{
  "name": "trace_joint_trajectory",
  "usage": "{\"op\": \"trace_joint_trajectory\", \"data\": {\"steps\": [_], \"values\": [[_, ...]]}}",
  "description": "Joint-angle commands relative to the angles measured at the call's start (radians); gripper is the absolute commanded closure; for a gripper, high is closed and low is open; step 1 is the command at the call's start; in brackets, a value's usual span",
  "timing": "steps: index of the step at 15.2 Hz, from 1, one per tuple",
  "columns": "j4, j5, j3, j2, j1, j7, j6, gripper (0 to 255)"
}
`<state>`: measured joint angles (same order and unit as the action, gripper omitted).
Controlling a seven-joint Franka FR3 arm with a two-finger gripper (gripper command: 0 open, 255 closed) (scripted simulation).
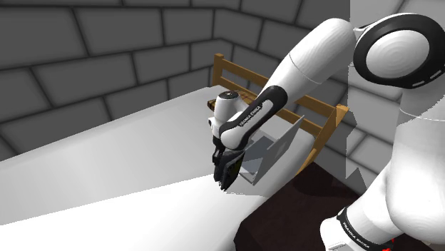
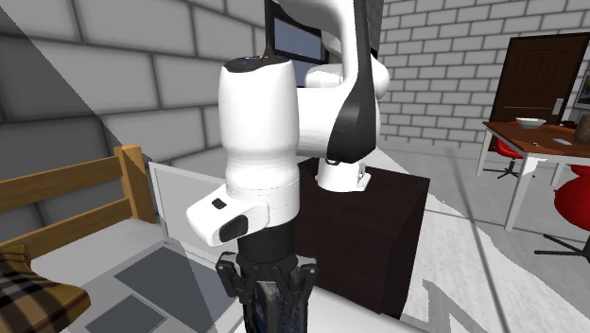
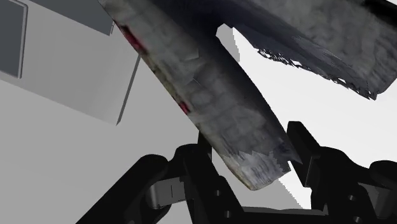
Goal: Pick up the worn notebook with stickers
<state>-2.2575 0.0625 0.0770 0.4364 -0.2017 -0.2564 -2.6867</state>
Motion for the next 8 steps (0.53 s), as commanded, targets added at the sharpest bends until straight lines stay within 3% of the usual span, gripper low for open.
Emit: {"op": "trace_joint_trajectory", "data": {"steps": [1, 8], "values": [[-0.005, -0.001, 0.0, -0.004, 0.001, -0.001, 0.002, 255], [-0.017, -0.015, 0.01, -0.093, 0.009, -0.01, 0.08, 255]]}}
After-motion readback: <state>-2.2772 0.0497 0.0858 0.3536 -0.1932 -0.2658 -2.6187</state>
